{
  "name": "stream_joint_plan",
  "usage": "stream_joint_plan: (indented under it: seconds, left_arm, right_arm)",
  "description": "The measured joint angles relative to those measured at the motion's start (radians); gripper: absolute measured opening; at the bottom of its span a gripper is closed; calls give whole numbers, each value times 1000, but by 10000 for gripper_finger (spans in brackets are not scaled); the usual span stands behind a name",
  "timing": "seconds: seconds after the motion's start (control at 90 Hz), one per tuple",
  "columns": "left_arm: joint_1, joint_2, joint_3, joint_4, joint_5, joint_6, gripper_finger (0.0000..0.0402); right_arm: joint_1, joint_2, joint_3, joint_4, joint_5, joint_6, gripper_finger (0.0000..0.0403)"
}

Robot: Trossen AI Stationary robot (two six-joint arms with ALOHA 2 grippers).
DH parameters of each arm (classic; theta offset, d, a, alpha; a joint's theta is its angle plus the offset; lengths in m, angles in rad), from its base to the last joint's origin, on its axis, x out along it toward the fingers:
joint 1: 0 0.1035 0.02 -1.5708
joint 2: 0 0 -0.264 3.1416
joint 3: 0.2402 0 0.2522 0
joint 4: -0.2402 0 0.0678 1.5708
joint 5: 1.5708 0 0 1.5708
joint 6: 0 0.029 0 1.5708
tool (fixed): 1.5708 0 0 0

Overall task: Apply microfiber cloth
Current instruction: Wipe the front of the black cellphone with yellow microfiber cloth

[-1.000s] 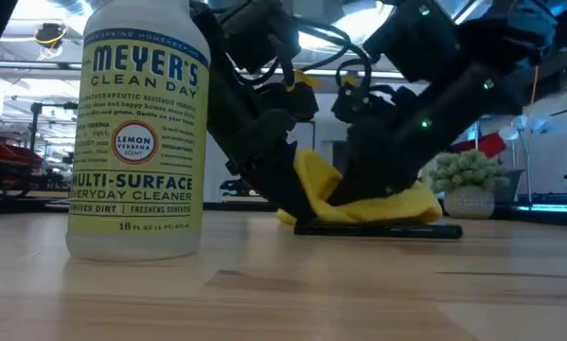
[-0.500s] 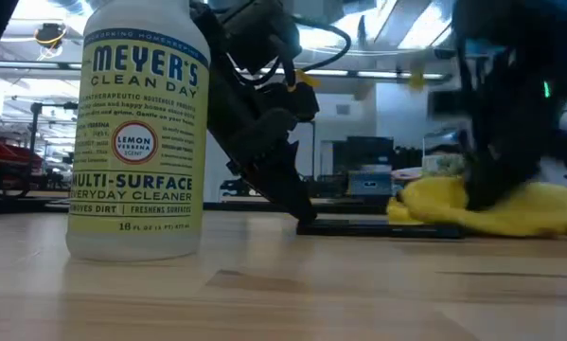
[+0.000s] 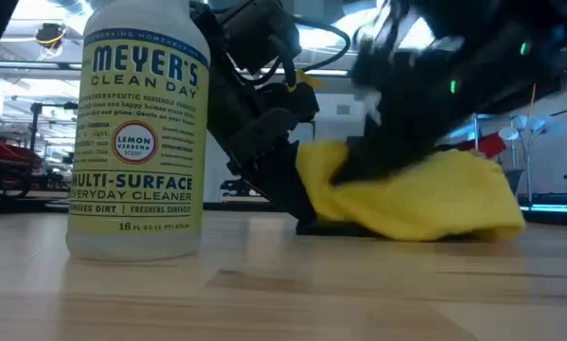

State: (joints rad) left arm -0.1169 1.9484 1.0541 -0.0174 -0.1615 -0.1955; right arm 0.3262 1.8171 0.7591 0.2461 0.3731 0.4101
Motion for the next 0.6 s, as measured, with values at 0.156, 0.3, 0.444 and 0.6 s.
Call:
stream_joint_plan:
  seconds: [0.156, 0.3, 0.444, 0.6]
  left_arm:
    - [0, 0, 1, -7, 0, 0, 153]
    - [0, 0, 1, -11, 0, 0, 153]
    - [0, 0, 1, -10, 1, 2, 153]
    - [0, 0, 0, -8, 1, 2, 153]
  right_arm:
    - [15, 11, 13, -110, -51, 89, 1]
    - [69, -46, 11, -318, -42, 127, 1]
    - [124, -114, 10, -545, -23, 187, 1]
    - [150, -197, -8, -701, -15, 218, 1]
